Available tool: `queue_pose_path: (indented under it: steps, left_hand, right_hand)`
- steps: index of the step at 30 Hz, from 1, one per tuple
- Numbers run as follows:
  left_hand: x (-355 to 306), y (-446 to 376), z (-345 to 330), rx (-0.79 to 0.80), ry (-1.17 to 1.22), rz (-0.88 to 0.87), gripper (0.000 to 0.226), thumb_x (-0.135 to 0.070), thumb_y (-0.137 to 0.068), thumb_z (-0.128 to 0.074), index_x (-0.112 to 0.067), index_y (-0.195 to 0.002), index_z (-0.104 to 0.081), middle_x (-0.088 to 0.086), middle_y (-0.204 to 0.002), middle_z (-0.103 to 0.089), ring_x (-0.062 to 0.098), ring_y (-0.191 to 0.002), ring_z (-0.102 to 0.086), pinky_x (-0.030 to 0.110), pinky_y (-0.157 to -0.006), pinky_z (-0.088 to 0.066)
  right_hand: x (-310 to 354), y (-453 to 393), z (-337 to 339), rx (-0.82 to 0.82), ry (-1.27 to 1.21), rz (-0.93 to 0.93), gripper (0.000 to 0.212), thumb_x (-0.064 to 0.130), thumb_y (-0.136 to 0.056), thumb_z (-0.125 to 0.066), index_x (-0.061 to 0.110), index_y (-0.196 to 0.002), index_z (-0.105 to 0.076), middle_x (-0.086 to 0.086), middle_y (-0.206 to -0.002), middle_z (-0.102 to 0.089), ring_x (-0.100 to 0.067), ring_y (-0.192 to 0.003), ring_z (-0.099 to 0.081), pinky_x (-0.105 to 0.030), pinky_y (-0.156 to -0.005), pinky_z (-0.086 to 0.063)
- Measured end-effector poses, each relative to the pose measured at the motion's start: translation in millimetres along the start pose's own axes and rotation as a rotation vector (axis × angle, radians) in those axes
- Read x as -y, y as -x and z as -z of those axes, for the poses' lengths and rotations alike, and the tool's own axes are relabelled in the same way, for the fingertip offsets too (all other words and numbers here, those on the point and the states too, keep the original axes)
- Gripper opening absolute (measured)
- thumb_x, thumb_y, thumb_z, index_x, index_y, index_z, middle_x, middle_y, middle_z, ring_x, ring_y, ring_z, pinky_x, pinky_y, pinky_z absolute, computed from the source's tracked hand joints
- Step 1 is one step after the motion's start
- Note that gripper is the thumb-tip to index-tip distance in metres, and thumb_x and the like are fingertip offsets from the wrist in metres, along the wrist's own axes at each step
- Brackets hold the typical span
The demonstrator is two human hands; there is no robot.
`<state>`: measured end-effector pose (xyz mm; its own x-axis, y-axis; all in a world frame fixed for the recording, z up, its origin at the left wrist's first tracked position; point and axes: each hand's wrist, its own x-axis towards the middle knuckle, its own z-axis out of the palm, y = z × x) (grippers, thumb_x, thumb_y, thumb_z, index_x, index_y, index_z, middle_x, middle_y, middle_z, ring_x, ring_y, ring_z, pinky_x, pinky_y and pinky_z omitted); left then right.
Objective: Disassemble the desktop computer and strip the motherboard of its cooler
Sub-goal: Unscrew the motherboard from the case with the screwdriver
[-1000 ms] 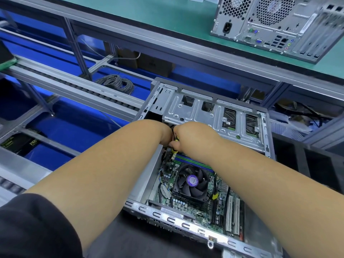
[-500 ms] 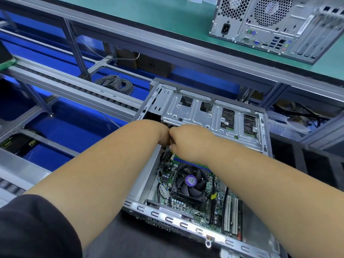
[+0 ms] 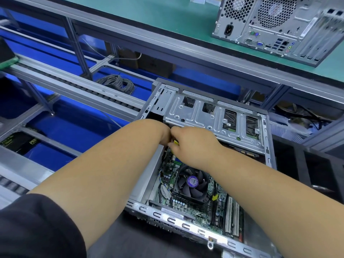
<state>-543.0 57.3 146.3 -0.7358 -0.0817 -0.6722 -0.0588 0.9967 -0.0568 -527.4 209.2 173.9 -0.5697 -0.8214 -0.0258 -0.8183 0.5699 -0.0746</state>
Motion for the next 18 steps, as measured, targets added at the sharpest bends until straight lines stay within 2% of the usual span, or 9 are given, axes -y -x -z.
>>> queue_pose_path:
  steps: [1,3,6,7,10,14,16,18]
  left_hand:
    - [0.5,-2.6,-0.2,-0.001,-0.001,-0.018,0.013,-0.02,-0.093,-0.055,-0.011,-0.098,-0.063,0.003,-0.079,-0.055,0.024,-0.08,-0.05,0.034,-0.082,-0.046]
    - [0.6,-4.6,-1.2,0.005,0.012,-0.042,0.022,-0.022,-0.093,-0.056,-0.01,-0.107,-0.067,0.008,-0.098,-0.063,0.025,-0.086,-0.056,0.036,-0.089,-0.047]
    - [-2.8,-9.0,-3.8,0.053,-0.036,-0.064,0.029,-0.022,-0.093,-0.058,-0.011,-0.119,-0.066,0.011,-0.121,-0.062,0.027,-0.106,-0.059,0.042,-0.102,-0.045]
    - [-4.4,-9.8,-4.1,0.061,-0.06,-0.071,0.03,-0.021,-0.094,-0.057,-0.011,-0.122,-0.064,0.011,-0.126,-0.06,0.025,-0.107,-0.057,0.041,-0.103,-0.044]
    - [-5.3,-6.8,-3.1,0.057,-0.051,-0.074,0.03,-0.017,-0.096,-0.054,-0.01,-0.124,-0.063,0.011,-0.123,-0.06,0.022,-0.093,-0.05,0.037,-0.097,-0.044]
    - [-1.5,-2.7,-0.2,0.027,0.014,-0.054,0.023,-0.019,-0.096,-0.05,-0.007,-0.111,-0.063,0.01,-0.102,-0.056,0.025,-0.086,-0.049,0.038,-0.092,-0.045]
    - [-2.5,-2.6,0.0,0.03,-0.02,-0.056,0.021,-0.018,-0.098,-0.049,-0.006,-0.108,-0.062,0.013,-0.107,-0.058,0.025,-0.088,-0.048,0.039,-0.095,-0.044]
    - [-5.8,-2.6,-0.5,0.038,-0.042,-0.064,0.028,-0.019,-0.097,-0.052,-0.006,-0.119,-0.064,0.013,-0.12,-0.06,0.024,-0.092,-0.05,0.039,-0.098,-0.044]
  right_hand:
    - [0.0,0.3,-0.8,-0.019,0.033,-0.012,0.027,0.05,-0.096,-0.043,0.025,-0.088,-0.037,0.005,-0.077,-0.041,-0.023,-0.072,-0.044,-0.032,-0.058,-0.027]
    - [-1.8,-1.0,-2.5,-0.01,0.028,-0.028,0.029,0.051,-0.098,-0.041,0.022,-0.091,-0.044,0.003,-0.079,-0.046,-0.025,-0.074,-0.048,-0.032,-0.059,-0.029]
    - [-4.0,-0.5,0.0,0.012,-0.085,-0.022,0.019,0.035,-0.096,-0.051,0.017,-0.102,-0.048,-0.004,-0.094,-0.059,-0.029,-0.085,-0.056,-0.034,-0.063,-0.037]
    - [-4.5,1.1,1.4,0.002,-0.115,-0.014,0.018,0.029,-0.093,-0.053,0.016,-0.104,-0.048,-0.004,-0.098,-0.059,-0.029,-0.087,-0.055,-0.035,-0.064,-0.041]
    - [-4.3,5.5,1.5,-0.035,-0.139,0.017,0.011,0.026,-0.088,-0.053,0.019,-0.097,-0.05,0.001,-0.093,-0.053,-0.026,-0.085,-0.053,-0.033,-0.063,-0.038]
    - [-3.6,7.4,-4.9,-0.085,0.01,-0.007,0.031,0.051,-0.097,-0.041,0.023,-0.087,-0.038,0.008,-0.071,-0.033,-0.022,-0.069,-0.039,-0.032,-0.058,-0.028]
    - [-4.9,4.8,-5.2,-0.114,0.12,-0.004,0.032,0.05,-0.099,-0.038,0.02,-0.093,-0.046,0.005,-0.072,-0.042,-0.024,-0.07,-0.042,-0.032,-0.057,-0.028]
    - [-6.2,3.3,-4.0,-0.085,0.041,-0.003,0.023,0.04,-0.098,-0.046,0.018,-0.104,-0.05,0.0,-0.089,-0.056,-0.026,-0.078,-0.051,-0.032,-0.06,-0.031]
